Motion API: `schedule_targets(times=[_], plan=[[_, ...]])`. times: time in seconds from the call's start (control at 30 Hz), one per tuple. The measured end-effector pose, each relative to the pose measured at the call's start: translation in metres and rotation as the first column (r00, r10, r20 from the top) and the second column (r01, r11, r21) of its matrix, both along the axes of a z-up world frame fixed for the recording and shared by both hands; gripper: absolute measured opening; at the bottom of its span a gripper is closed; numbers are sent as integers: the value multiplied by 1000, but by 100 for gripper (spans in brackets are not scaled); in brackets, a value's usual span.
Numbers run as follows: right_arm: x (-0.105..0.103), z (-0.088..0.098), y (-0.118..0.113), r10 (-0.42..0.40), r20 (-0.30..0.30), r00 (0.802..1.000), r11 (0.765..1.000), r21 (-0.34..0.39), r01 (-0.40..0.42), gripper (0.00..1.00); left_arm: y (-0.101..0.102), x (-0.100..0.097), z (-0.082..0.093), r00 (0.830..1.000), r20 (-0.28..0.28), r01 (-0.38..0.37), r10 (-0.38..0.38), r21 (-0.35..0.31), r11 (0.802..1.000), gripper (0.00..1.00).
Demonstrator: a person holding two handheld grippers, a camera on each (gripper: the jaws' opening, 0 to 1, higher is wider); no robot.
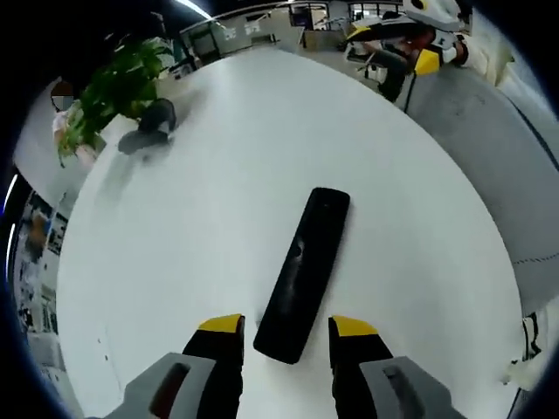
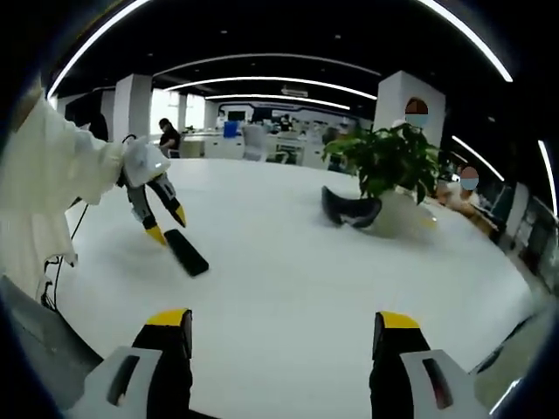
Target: Press the specified remote control buttons in sequence, fully releasing each button before pressing the next.
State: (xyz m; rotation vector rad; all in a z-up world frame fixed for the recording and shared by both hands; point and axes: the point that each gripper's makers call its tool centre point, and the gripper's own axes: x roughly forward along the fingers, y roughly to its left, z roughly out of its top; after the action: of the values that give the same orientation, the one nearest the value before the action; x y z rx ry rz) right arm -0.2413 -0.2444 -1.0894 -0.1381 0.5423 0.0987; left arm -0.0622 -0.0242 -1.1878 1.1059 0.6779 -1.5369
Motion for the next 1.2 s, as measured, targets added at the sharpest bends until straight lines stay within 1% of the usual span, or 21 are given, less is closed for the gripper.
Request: schedule_targets(times=[0.1,0.13,0.17,0.2,0.33,0.37,0.43,0.53,0.6,0.67,0.73,0.83,0.93,0.97,1.03,1.07,1.1,1.13,1.2], plan=[[0,-1,0,1,-6,1000,1000,-4,-1,84,0,-1,-3,1000,-26,1,0,12,1000,38],[-1,-1,0,2,-8,1000,1000,-4,-2,84,2,-2,-6,999,-35,-2,3,29,1000,38],[-1,-2,1,4,-9,1000,1000,-4,-4,84,3,-3,-5,999,-51,-10,11,33,999,36],[-1,-2,1,7,-11,1000,1000,-5,-7,84,1,1,-5,999,-47,-14,16,27,1000,36],[-1,-4,2,11,-21,1000,1000,-9,-11,83,3,-1,-4,998,-67,-12,14,40,999,35],[-1,-4,2,10,-20,1000,1000,-12,-11,83,4,-2,-4,997,-77,-12,16,54,998,34],[-1,-3,1,9,-20,1000,1000,-9,-9,83,4,-3,-4,997,-80,-10,14,55,998,34],[-1,-3,1,5,-17,1000,1000,-6,-5,82,5,-4,-4,995,-96,-16,22,64,998,31],[-1,-3,1,5,-18,1000,1000,-8,-5,82,7,-7,-4,993,-112,-32,40,76,997,27],[-1,-3,1,8,-20,1000,1000,-8,-8,81,6,-9,-4,994,-102,-19,27,77,997,26],[-2,-5,1,9,-28,1000,1000,-15,-10,81,7,-6,-5,994,-95,-51,61,101,994,25],[-2,-5,2,17,-28,999,1000,-24,-18,81,8,-6,-6,996,-79,-26,35,115,993,24],[-2,-4,1,11,-21,1000,1000,-21,-12,81,9,-3,-6,995,-77,-57,66,116,992,23],[-2,-4,1,9,-20,1000,1000,-17,-9,80,10,0,-6,995,-62,-65,73,115,991,23],[-1,-3,0,9,-17,1000,1000,-20,-9,80,12,10,-4,998,-9,-64,65,118,991,22],[-1,-3,0,10,-16,1000,1000,-20,-10,80,11,12,-2,997,-17,-75,78,112,991,22],[-1,-3,1,11,-15,1000,1000,-19,-11,80,9,15,1,992,-31,-117,120,93,989,22],[-1,-3,1,12,-16,1000,1000,-19,-12,80,7,18,4,990,-33,-136,139,82,987,22],[-1,-4,1,13,-20,1000,1000,-20,-13,80,4,32,10,987,5,-162,162,58,985,22]])
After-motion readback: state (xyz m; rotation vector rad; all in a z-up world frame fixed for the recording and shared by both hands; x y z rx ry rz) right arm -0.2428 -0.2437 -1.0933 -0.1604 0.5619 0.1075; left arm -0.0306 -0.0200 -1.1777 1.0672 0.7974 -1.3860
